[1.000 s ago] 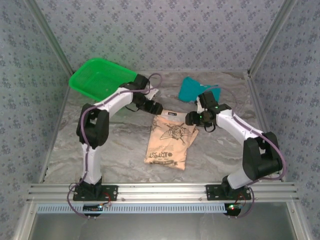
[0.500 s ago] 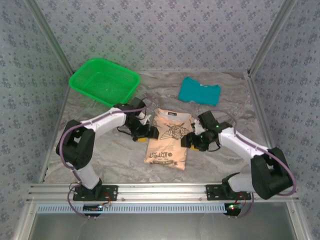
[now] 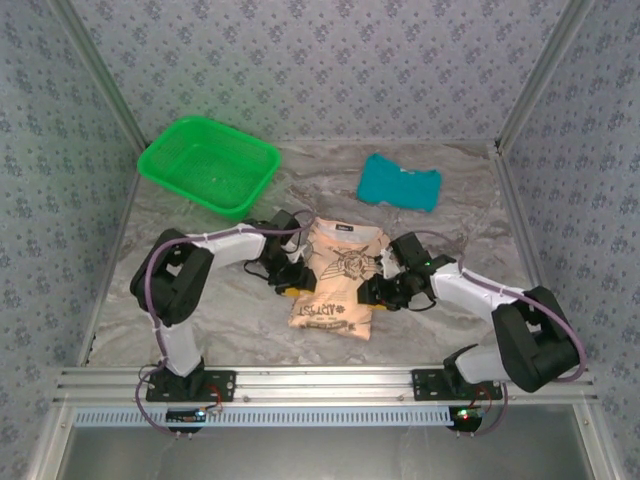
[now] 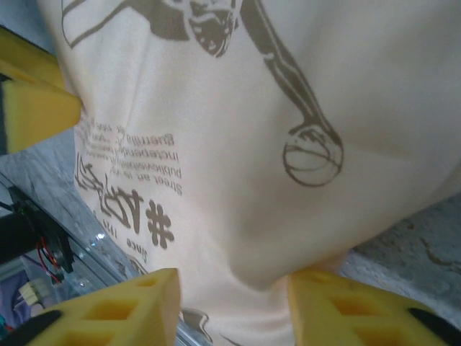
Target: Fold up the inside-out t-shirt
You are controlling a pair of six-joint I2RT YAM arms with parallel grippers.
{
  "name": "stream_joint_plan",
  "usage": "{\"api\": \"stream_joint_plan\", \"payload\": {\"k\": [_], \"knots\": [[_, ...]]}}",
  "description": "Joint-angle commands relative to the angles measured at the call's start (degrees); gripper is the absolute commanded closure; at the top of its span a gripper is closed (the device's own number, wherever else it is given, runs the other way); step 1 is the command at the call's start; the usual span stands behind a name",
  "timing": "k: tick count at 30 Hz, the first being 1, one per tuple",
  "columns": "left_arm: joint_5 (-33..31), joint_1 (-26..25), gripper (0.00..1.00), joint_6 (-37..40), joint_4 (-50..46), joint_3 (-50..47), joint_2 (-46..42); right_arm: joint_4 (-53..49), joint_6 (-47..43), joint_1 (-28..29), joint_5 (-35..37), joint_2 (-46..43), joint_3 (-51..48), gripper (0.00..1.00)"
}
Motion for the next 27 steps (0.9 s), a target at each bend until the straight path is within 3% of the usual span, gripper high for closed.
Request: {"api": "stream_joint_plan", "payload": {"k": [1, 4, 6, 10, 14, 15, 16, 18, 20, 23, 26, 27], "knots": [[1.49, -0.4, 0.73, 1.29, 0.6, -0.05, -0.16, 2.19, 0.78, 0.69, -1.77, 1.4, -0.48, 0.67], [2.92, -0.39, 0.92, 1.92, -0.05, 0.35, -2.8, 0.08, -0.17, 0.86, -1.79, 0.19, 0.79, 0.9], [3.12, -0.34, 1.0, 1.76, -0.9, 0.2, -5.9, -3.21, -0.24, 0.96, -1.21, -2.51, 2.04, 1.0], [4.83, -0.42, 1.0, -1.13, -1.73, -3.37, -12.45, -12.72, 0.86, 2.12, 1.46, -9.5, 3.58, 1.0], [5.87, -0.9, 1.0, -7.44, 0.97, -11.62, -19.25, -15.07, 4.66, 4.28, 3.09, -14.57, -1.16, 1.0], [5.3, -1.34, 0.95, -9.0, 2.13, -14.09, -20.48, -14.43, 6.49, 4.84, 3.46, -15.16, -3.4, 0.99], [5.16, -1.65, 0.82, -9.66, 3.3, -16.42, -20.94, -11.51, 7.42, 5.21, 3.48, -15.22, -5.67, 0.84], [5.01, -1.57, 0.73, -9.56, 3.37, -18.3, -20.16, -10.76, 7.86, 5.14, 4.48, -15.11, -7.74, 0.64], [4.67, -1.19, 0.55, -5.46, -1.29, -15.44, -18.37, -13.07, 5.77, 3.09, 5.64, -15.52, -6.16, 0.56], [-0.11, 1.11, 0.45, -1.36, -7.89, -9.67, -18.29, -17.39, -1.02, -4.03, 6.22, -15.57, -0.45, 0.47], [-0.52, 6.7, 0.26, -2.43, -4.78, -6.98, -18.29, -16.36, -8.17, -9.77, 4.23, -9.78, 6.3, 0.39], [0.09, 8.2, 0.25, -2.26, -2.28, -5.83, -17.36, -16.3, -10.89, -10.69, 3.85, -6.05, 9.24, 0.38]]}}
